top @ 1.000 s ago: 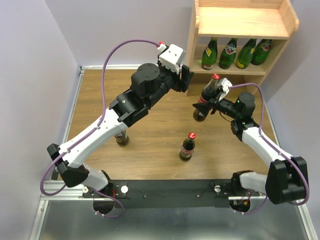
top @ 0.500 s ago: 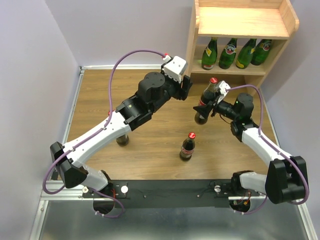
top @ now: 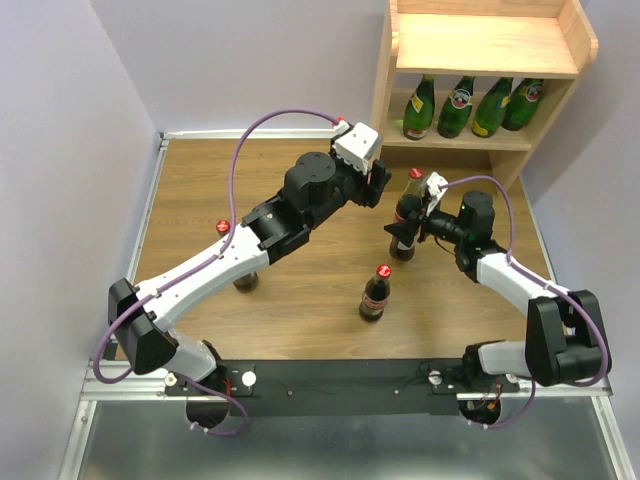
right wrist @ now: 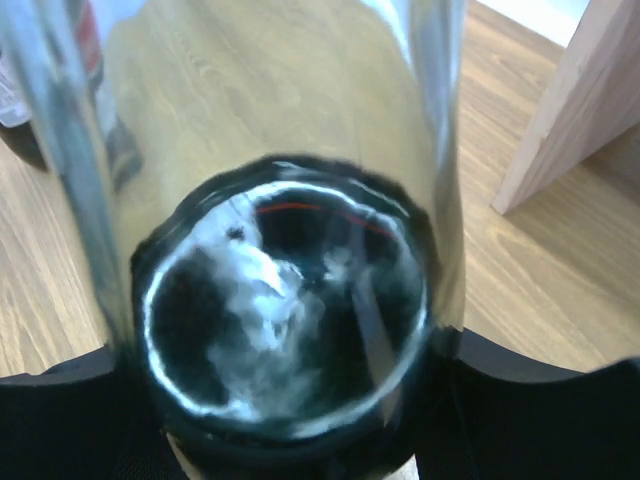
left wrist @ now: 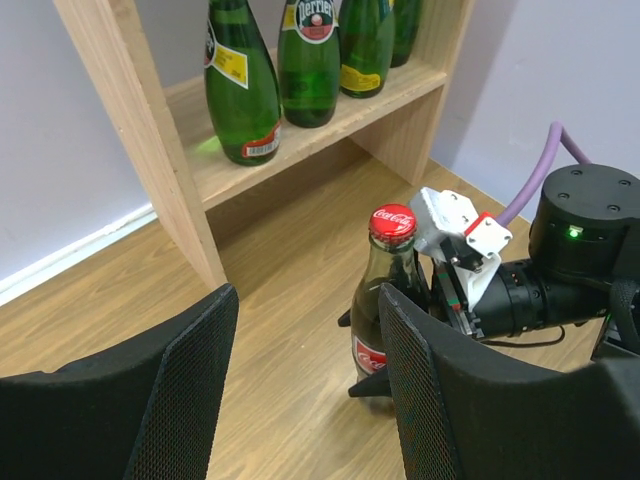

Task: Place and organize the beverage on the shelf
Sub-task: Adjust the drink.

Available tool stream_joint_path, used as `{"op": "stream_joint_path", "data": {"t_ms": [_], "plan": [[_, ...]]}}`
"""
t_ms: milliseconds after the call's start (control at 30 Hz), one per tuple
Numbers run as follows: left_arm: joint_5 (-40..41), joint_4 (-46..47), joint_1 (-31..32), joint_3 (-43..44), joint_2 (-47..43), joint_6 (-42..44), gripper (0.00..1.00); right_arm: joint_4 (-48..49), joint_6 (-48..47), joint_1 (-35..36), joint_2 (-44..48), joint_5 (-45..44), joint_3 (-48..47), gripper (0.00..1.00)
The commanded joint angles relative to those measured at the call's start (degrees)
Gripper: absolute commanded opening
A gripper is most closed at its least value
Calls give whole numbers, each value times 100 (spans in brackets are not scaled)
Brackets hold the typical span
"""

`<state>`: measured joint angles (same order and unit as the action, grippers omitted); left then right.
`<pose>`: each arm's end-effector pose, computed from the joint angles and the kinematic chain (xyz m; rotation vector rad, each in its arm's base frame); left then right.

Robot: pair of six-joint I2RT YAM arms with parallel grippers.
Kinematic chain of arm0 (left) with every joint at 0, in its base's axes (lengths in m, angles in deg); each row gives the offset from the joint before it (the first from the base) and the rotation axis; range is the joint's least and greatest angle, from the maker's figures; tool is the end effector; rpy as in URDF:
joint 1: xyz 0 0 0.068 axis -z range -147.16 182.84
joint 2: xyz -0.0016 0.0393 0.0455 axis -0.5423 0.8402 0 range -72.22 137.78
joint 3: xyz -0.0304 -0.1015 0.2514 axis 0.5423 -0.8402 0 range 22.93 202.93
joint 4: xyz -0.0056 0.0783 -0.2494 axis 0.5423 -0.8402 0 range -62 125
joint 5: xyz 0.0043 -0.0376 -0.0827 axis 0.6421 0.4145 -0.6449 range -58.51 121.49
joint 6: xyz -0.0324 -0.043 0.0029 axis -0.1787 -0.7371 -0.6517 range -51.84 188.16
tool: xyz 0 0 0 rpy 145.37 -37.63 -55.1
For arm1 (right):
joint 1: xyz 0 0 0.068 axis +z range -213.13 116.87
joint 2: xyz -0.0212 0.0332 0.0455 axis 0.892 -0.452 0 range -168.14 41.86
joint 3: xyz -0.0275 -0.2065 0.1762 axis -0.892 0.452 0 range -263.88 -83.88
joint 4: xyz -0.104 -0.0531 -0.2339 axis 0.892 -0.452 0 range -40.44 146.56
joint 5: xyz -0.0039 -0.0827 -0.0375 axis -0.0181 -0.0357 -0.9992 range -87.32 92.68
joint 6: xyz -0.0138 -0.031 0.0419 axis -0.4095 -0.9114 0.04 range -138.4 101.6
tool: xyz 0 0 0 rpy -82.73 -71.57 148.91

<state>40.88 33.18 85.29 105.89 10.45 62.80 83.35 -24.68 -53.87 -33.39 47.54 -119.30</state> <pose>0.2119 -0.2661 0.4337 0.5320 1.5473 -0.6502 0.2684 0.0691 0.2356 -0.7827 1.6093 0.7367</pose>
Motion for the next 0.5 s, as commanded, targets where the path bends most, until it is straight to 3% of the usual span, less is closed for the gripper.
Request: {"op": "stream_joint_path", "data": {"t_ms": [0,467], "plan": [[-209,341,-24,-157,65,0,67,969,-171,-20,36,84,-35,1],[-473,709,-59,-368,258,27,67,1338,-277,-29,-52,-30,228,1]]}}
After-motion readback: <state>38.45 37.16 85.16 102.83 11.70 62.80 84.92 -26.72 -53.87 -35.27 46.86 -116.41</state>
